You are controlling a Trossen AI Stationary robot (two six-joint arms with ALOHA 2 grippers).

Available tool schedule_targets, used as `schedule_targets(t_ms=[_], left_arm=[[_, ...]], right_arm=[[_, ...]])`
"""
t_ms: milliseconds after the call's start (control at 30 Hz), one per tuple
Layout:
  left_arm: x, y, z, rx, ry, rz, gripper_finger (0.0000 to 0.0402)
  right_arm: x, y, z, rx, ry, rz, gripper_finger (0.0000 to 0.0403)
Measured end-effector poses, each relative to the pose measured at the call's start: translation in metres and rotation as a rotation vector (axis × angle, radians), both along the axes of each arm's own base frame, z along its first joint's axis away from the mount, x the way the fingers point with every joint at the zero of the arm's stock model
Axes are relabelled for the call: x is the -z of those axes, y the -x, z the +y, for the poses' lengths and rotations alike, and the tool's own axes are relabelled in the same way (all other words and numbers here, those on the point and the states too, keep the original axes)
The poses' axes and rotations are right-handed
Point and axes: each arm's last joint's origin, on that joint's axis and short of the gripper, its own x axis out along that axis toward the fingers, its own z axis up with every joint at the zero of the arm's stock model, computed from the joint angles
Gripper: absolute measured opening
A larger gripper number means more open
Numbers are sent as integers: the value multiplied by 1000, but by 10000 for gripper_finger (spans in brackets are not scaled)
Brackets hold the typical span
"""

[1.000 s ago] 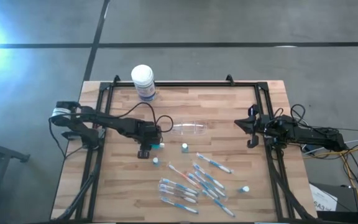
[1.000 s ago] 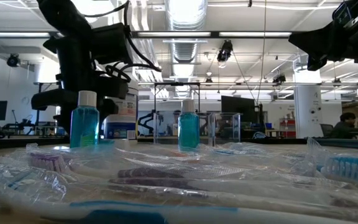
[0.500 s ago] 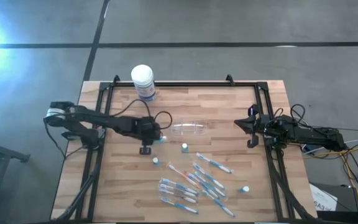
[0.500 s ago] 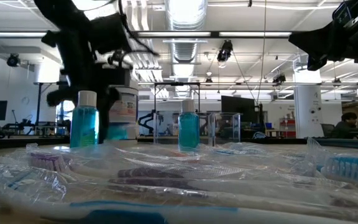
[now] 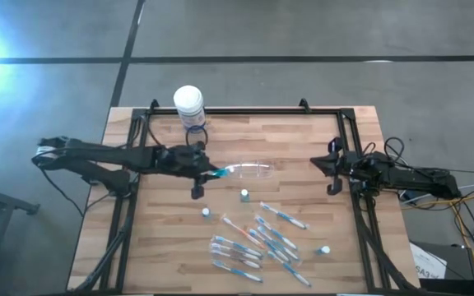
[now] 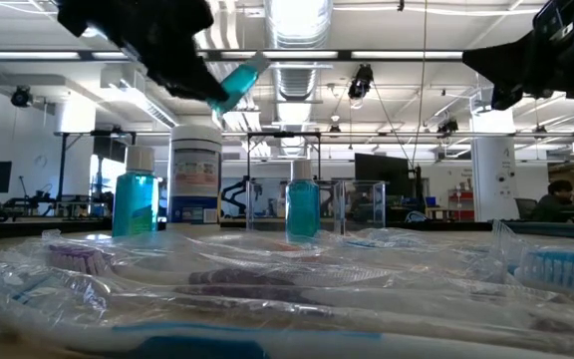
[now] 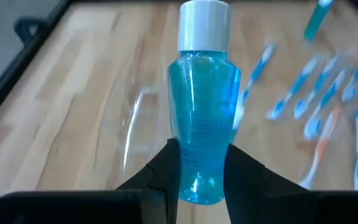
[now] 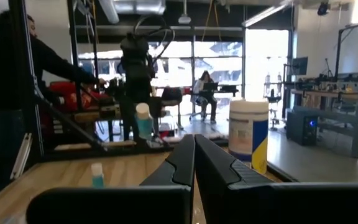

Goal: Pick & Place toothbrushing station
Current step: Put the blue mouthwash in the transparent organizer

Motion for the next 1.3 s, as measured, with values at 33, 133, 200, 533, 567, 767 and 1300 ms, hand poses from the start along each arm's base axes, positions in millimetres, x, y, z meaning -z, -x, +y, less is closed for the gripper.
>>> schedule_targets(t_ms=[33, 133, 200, 533, 567, 767, 1300], left_arm=[[-2, -2, 0, 7, 4, -24, 93], [-5, -9, -1, 41, 14, -95, 93], [-5, -14, -2, 64, 9, -124, 93], [0, -27, 4, 46, 11, -183, 93], [1, -28, 5, 40, 13, -180, 93], [9, -31, 9, 16, 20, -135, 93], [23, -29, 10, 24, 8, -3, 94]], right_arm=[[-2, 0, 0, 0, 2, -14, 8], [-10, -3, -1, 18, 5, -10, 11], [-19, -7, -2, 44, 5, 13, 17], [-91, -67, -7, 38, 64, 484, 74], [-99, -74, -8, 31, 77, 541, 79], [-135, -122, -5, -36, 225, 780, 104], [-132, -233, 15, -272, 608, 1036, 141]])
